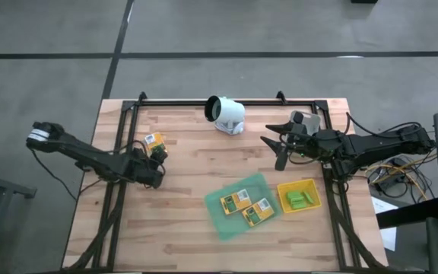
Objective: Pick & Place School Supplies
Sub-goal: Put the yellow crayon box into the green bin
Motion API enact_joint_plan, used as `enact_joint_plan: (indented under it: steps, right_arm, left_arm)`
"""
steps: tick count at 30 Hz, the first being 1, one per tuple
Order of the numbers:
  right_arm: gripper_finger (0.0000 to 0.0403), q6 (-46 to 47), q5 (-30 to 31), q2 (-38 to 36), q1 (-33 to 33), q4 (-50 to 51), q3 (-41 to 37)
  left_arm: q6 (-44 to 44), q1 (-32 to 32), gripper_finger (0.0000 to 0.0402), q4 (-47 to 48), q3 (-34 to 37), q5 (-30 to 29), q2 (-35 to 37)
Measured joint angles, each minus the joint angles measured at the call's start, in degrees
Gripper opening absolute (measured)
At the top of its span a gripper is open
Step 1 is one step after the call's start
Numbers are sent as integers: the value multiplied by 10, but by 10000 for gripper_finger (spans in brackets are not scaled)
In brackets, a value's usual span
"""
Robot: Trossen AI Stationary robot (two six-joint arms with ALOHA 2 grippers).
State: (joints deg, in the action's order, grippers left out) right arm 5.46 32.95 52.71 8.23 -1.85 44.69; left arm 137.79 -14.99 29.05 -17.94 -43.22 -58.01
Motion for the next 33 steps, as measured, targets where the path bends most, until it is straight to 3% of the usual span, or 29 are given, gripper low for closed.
enact_joint_plan:
  steps: [10, 15, 33]
  right_arm:
    - [203, 0, 0, 0, 0, 0, 0]
    - [203, 0, 0, 0, 0, 0, 0]
    - [203, 0, 0, 0, 0, 0, 0]
  left_arm:
    - [95, 20, 142, 0, -11, 9, -62]
    - [146, 40, 142, 5, -28, 54, -93]
    - [163, 122, 142, 2, -36, 46, -141]
